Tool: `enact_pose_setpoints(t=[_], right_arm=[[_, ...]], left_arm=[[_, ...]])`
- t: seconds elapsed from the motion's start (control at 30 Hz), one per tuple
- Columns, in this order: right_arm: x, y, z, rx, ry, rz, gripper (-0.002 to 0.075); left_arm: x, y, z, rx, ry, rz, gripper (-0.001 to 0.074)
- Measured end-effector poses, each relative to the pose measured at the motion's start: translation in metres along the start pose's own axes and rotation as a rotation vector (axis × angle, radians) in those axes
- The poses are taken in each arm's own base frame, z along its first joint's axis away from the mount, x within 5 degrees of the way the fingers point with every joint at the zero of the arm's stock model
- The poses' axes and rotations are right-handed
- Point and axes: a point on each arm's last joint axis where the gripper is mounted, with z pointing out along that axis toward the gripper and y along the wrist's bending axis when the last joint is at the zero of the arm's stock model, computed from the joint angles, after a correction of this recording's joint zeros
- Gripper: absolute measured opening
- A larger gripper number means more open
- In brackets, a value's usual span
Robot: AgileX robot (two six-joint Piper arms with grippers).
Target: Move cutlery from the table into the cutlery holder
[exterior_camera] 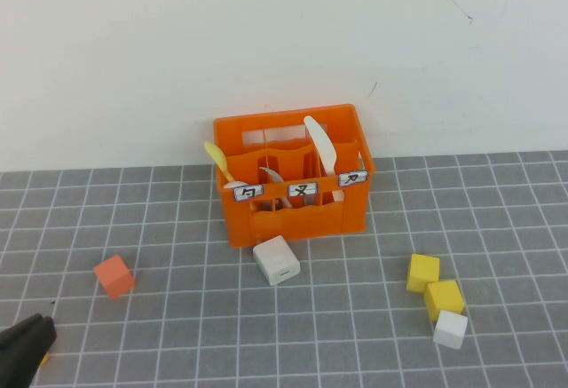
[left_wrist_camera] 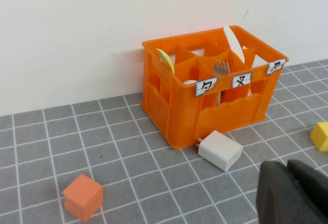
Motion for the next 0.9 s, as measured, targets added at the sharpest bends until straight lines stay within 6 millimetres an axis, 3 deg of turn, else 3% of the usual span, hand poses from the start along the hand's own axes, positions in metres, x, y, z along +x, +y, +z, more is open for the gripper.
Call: enact_pose_setpoints(t=[0.47,0.6,0.9], right_arm=[[0.001,0.001,0.000,-0.007,0.011,0.000,0.0000],[0.001,0.001,0.000,-0.008,0.012,0.002,0.0000],[0.002,0.001,0.000,-0.010,0.014,0.002,0.0000]], left_arm=[[0.004,0.000,0.000,0.011,0.009,-0.043,-0.0001],[0.009,0.007,-0.008,-0.062,0.000,-0.075,-0.0001],[0.041,0.019,-0.016,-0.217,-0.168,-0.037,-0.0001]])
